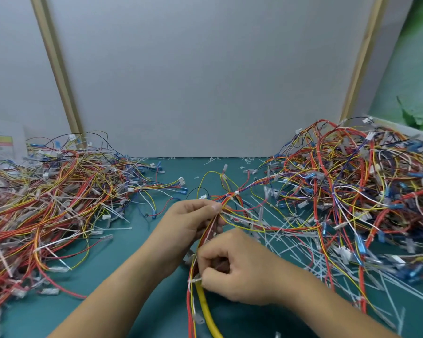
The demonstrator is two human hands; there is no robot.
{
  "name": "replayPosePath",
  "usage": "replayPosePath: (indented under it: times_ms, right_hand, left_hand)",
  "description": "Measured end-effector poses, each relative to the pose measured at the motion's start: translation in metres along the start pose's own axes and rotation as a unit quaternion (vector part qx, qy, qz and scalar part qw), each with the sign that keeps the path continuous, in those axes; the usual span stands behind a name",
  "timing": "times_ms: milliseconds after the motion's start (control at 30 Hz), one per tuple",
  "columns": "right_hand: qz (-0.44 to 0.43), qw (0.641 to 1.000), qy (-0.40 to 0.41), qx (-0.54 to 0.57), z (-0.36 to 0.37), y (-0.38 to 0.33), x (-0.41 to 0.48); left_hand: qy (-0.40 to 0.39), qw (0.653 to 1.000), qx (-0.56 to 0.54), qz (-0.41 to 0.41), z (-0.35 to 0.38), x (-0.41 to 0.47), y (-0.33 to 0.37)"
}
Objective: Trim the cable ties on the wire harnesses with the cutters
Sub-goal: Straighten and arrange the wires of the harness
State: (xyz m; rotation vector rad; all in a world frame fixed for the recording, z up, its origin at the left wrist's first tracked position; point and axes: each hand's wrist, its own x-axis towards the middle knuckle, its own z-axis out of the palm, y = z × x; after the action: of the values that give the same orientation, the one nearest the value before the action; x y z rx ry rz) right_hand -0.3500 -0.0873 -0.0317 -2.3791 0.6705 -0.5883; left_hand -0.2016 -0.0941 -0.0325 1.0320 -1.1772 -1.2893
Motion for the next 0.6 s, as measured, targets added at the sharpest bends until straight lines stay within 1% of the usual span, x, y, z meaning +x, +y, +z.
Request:
replayPosePath:
  times_ms: [33, 100, 167, 200, 233, 267, 333, 400, 533, 600]
  right_hand:
    - [0.0, 0.999, 0.022, -0.029, -0.006, -0.002, 0.0]
    - [-0.004, 0.99, 0.115, -0.083, -0.021, -0.009, 0.001]
    - [-0.016, 0.967, 0.241, -0.081, -0.042, -0.013, 0.002]
    - [-0.024, 0.952, 0.291, -0.089, -0.051, -0.012, 0.002]
    - [-0.033, 0.938, 0.322, -0.121, -0.059, -0.011, 0.002]
    - [-0.039, 0.927, 0.331, -0.17, -0.063, -0.008, 0.001]
    - [-0.039, 0.914, 0.306, -0.262, -0.06, 0.003, -0.001]
    - [-0.021, 0.911, 0.279, -0.305, -0.047, 0.016, -0.005]
    - [-0.009, 0.914, 0.269, -0.303, -0.035, 0.029, -0.008]
    - [0.012, 0.931, 0.264, -0.251, -0.034, 0.03, -0.009]
  left_hand:
    - [0.008, 1.0, -0.011, 0.01, -0.001, 0.002, 0.003]
    - [0.013, 0.999, -0.031, 0.03, -0.004, 0.005, 0.01]
    - [0.005, 0.998, -0.032, 0.054, -0.005, 0.01, 0.016]
    - [-0.001, 0.997, -0.028, 0.065, -0.005, 0.012, 0.017]
    - [-0.005, 0.997, -0.024, 0.076, -0.004, 0.014, 0.017]
    - [-0.006, 0.996, -0.019, 0.084, -0.003, 0.015, 0.016]
    - [-0.004, 0.995, -0.014, 0.094, -0.003, 0.015, 0.008]
    - [-0.002, 0.995, -0.008, 0.097, -0.005, 0.013, -0.001]
    - [0.002, 0.996, 0.016, 0.089, -0.01, 0.011, -0.01]
    - [-0.009, 0.996, 0.011, 0.086, -0.01, 0.01, -0.01]
